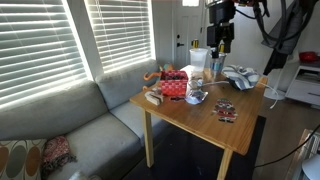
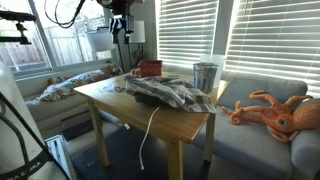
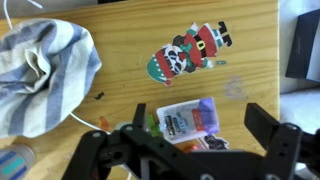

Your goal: Pick up the two wooden blocks and put them in the middle of the table

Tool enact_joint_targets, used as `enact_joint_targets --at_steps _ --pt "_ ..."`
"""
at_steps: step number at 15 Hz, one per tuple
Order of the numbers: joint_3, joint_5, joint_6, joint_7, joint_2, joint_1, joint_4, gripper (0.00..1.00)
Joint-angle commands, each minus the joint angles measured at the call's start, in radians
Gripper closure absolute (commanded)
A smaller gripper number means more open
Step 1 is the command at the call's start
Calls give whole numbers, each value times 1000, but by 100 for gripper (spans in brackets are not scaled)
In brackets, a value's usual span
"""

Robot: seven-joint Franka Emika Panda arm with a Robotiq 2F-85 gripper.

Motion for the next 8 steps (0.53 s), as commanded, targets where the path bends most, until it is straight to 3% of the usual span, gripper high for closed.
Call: enact_joint_targets --at_steps 1,4,8 --pt "94 -84 -27 -4 171 67 168 0" --pt "144 -162 14 4 291 113 261 0" --pt "151 -188 179 44 440 160 345 0"
